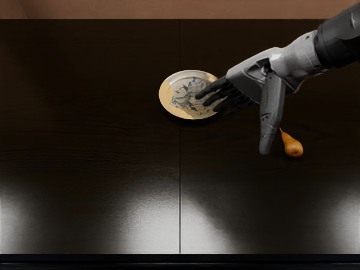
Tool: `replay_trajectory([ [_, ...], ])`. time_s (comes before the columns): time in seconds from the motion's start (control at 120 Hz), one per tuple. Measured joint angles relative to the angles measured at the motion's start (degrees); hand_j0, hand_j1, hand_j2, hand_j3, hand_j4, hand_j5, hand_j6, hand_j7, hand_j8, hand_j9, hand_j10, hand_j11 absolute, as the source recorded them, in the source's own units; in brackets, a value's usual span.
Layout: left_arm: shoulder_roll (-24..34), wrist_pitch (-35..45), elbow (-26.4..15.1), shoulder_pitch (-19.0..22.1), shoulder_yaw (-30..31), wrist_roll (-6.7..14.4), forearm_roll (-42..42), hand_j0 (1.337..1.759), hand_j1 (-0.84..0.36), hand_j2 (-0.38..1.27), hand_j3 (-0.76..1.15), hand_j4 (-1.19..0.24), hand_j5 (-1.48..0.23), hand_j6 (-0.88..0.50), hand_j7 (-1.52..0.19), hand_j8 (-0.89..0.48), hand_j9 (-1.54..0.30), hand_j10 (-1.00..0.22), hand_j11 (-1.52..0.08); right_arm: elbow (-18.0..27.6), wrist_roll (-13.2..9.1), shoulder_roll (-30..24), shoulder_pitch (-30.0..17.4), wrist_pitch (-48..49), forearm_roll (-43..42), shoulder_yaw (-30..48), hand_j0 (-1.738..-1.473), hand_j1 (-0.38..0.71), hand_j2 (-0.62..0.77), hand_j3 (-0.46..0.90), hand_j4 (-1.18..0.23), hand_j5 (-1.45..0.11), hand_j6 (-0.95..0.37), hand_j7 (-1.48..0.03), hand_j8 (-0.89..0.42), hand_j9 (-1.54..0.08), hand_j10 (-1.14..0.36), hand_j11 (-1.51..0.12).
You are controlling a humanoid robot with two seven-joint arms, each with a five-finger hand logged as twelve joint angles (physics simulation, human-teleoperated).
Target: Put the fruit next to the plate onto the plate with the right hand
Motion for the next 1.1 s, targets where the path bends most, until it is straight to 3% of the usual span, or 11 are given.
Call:
replay_trajectory([
  [0.125, 0.0, 0.0, 0.0, -0.1, 0.0, 0.0, 0.0, 1.658, 0.34, 0.00, 0.00, 0.00, 0.00, 0.00, 0.00, 0.00, 0.00, 0.00, 0.00, -0.3, 0.0, -2.9, -1.0, 1.4, -0.2, -0.3, -1.658, -0.33, 0.00, 0.00, -0.02, -0.02, -0.02, -0.02, -0.02, -0.02, -0.02, -0.02],
  [0.192, 0.0, 0.0, 0.0, -0.1, 0.0, 0.0, 0.0, 1.658, 0.34, 0.00, 0.00, 0.00, -0.01, 0.00, -0.01, 0.00, -0.01, 0.00, -0.01, -3.2, 0.0, -0.9, -3.0, 0.0, -0.3, -1.2, -1.658, -0.33, 0.00, 0.00, -0.02, -0.02, -0.02, -0.02, -0.02, -0.02, -0.02, -0.02],
  [0.3, 0.0, 0.0, 0.0, -0.1, 0.0, 0.0, 0.0, 1.658, 0.34, 0.00, 0.00, 0.00, 0.00, 0.00, 0.00, 0.00, 0.00, 0.00, 0.00, -9.9, 0.0, 7.8, -3.8, -17.4, -0.1, -10.8, -1.658, -0.32, 0.00, 0.00, -0.02, -0.03, -0.02, -0.03, -0.02, -0.03, -0.02, -0.03],
  [0.4, 0.0, 0.0, 0.0, 0.0, 0.0, 0.0, 0.0, 1.658, 0.34, 0.00, 0.00, 0.00, 0.00, 0.00, 0.00, 0.00, 0.00, 0.00, 0.00, -12.3, 0.0, 12.8, -3.4, -30.7, -0.2, -18.6, -1.658, -0.32, 0.00, 0.00, -0.02, -0.03, -0.02, -0.03, -0.02, -0.03, -0.02, -0.03],
  [0.533, 0.0, 0.0, 0.0, 0.0, 0.0, 0.0, 0.0, 1.658, 0.34, 0.00, 0.00, 0.00, -0.01, 0.00, -0.01, 0.00, -0.01, 0.00, -0.01, -7.9, 0.0, 17.6, 2.5, -44.9, 0.0, -26.4, -1.658, -0.32, 0.00, 0.00, -0.02, -0.03, -0.02, -0.03, -0.02, -0.03, -0.02, -0.03],
  [0.675, 0.0, 0.0, 0.0, -0.1, 0.0, 0.0, 0.0, 1.658, 0.34, 0.00, 0.00, 0.00, 0.00, 0.00, 0.00, 0.00, 0.00, 0.00, 0.00, -3.5, 0.0, 23.7, 3.4, -59.7, 0.0, -29.1, -1.658, -0.32, 0.00, 0.00, -0.02, -0.03, -0.02, -0.03, -0.02, -0.03, -0.02, -0.03],
  [0.925, 0.0, 0.0, 0.0, -0.1, 0.0, 0.0, 0.0, 1.658, 0.34, 0.00, 0.00, 0.00, 0.00, 0.00, 0.00, 0.00, 0.00, 0.00, 0.00, 1.9, 0.0, 28.4, 0.7, -64.4, 0.1, -34.3, -1.658, -0.32, 0.00, 0.00, -0.02, -0.03, -0.02, -0.03, -0.02, -0.03, -0.02, -0.03],
  [1.1, 0.0, 0.0, 0.0, -0.1, 0.0, 0.0, 0.0, 1.658, 0.34, 0.00, 0.00, 0.00, 0.00, 0.00, 0.00, 0.00, 0.00, 0.00, 0.00, 0.1, 0.0, 31.1, -4.1, -64.8, 0.0, -32.4, -1.658, -0.32, 0.00, 0.00, -0.02, -0.03, -0.02, -0.03, -0.02, -0.03, -0.02, -0.03],
])
